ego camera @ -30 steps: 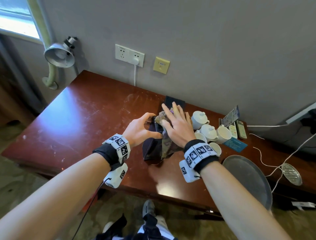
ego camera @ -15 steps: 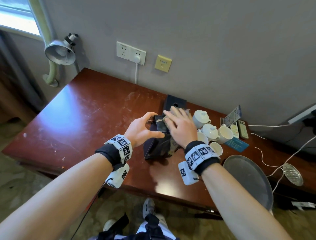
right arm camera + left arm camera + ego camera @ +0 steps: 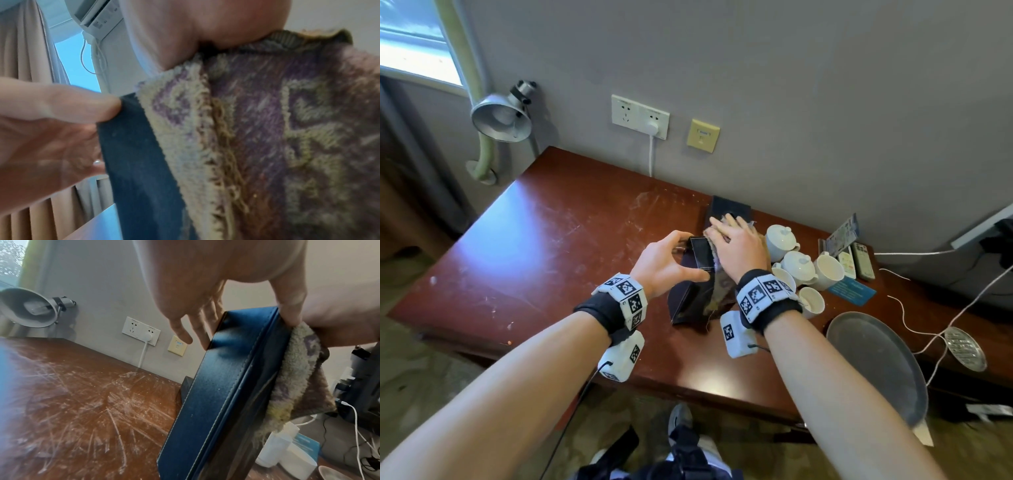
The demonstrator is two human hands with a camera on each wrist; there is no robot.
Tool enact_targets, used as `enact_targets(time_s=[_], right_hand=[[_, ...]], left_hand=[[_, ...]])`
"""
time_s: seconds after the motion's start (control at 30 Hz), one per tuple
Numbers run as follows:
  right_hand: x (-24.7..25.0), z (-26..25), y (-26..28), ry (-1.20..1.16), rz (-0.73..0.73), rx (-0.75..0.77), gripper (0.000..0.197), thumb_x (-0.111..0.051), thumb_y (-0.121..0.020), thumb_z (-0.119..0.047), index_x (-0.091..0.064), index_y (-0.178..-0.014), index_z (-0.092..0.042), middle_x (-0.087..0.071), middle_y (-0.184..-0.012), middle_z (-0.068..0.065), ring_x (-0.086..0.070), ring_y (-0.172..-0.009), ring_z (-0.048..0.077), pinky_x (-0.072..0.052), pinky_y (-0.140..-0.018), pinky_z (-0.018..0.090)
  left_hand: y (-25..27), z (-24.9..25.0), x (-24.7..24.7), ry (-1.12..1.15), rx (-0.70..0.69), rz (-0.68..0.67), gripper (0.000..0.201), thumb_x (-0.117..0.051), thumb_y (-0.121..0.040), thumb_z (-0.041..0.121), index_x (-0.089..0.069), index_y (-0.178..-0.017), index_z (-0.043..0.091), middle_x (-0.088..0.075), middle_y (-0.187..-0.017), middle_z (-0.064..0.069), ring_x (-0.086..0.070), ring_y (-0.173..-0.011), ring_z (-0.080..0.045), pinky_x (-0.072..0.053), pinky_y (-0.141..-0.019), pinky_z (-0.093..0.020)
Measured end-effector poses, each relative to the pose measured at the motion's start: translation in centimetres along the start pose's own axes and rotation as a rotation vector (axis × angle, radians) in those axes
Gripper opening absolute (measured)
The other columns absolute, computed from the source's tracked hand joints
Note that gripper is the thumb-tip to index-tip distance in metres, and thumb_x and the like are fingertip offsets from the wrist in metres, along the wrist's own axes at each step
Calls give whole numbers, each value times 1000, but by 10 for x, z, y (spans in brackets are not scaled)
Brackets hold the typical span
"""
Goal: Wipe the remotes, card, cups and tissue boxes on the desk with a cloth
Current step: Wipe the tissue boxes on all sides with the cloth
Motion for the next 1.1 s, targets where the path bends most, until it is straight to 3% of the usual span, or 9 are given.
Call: enact_targets(time_s=[0.17, 0.23, 0.37, 0.43, 0.57, 0.77, 0.9, 1.0, 1.1], right_hand=[[-8, -33, 22, -12, 32, 216, 38, -42, -102, -44, -52, -138, -38, -39, -154, -6, -27, -145, 17, -10, -119, 34], [-4, -20, 23, -9, 15, 223, 38, -42, -102, -44, -52, -139, -37, -38, -155, -7, -26, -146, 16, -8, -119, 32], [16, 62, 7, -157, 6, -69, 39, -44, -102, -41, -54, -139, -33, -38, -155, -4, -27, -146, 20, -21, -119, 38], [13, 68, 6, -187, 30, -115, 38, -43, -103, -38, -54, -139, -32, -38, -155, -3, -26, -146, 20, -23, -118, 37], [6, 23, 15, -166, 125, 98, 35, -48, -102, -32, -59, -135, -28, -42, -152, -6, -28, -146, 16, -19, -119, 36], [10, 4, 39, -169, 61, 427, 40, -53, -98, -38, -56, -137, -30, -41, -152, -7, -23, -147, 12, -15, -122, 41], [8, 25, 24, -131, -58, 250, 75, -57, -93, -49, -15, -155, -38, -1, -165, -4, 5, -151, 14, -5, -122, 42], [2, 19, 18, -79, -132, 214, 72, -50, -95, -52, -14, -156, -36, -10, -164, -4, -2, -151, 12, -7, -123, 45], [-2, 8, 15, 32, -77, 221, 63, -27, -95, -61, -24, -153, -37, -24, -160, -9, -13, -149, 13, -9, -122, 42]], left_hand=[[3, 0, 2, 17, -25, 13, 81, -90, -66, 33, -50, -136, 22, -62, -126, 5, -58, -118, -12, -47, -104, -32], [5, 1, 0, 4, -23, -6, 82, -91, -65, 34, -51, -136, 22, -62, -127, 5, -57, -118, -11, -46, -103, -32], [2, -2, 0, 21, 6, -1, 81, -91, -63, 35, -54, -133, 25, -65, -123, 7, -59, -116, -11, -46, -105, -36], [1, -3, 1, 22, 5, 3, 80, -91, -63, 35, -54, -133, 25, -65, -124, 7, -59, -116, -11, -46, -105, -37], [1, -3, 1, 27, -6, 14, 79, -90, -65, 34, -53, -134, 23, -65, -123, 5, -59, -117, -13, -46, -104, -35], [2, -5, -4, 78, -30, 15, 72, -89, -68, 31, -55, -131, 26, -65, -120, 7, -59, -114, -11, -45, -106, -39], [3, -8, -6, 32, -50, -19, 77, -84, -75, 36, -47, -141, 28, -60, -129, 10, -54, -121, -7, -41, -108, -33], [8, -20, -8, -58, -41, -63, 85, -82, -78, 39, -37, -149, 31, -55, -138, 10, -49, -127, -4, -36, -109, -26], [9, -32, -10, -66, -17, -80, 87, -81, -78, 40, -35, -151, 32, -52, -143, 9, -48, -129, -7, -37, -108, -27]])
Point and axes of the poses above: each hand's wrist, its own y-axis away from the middle knuckle, its own x-axis out of the back of the hand, z = x × y, the point moved 10 cm from there along -y, towards the middle knuckle
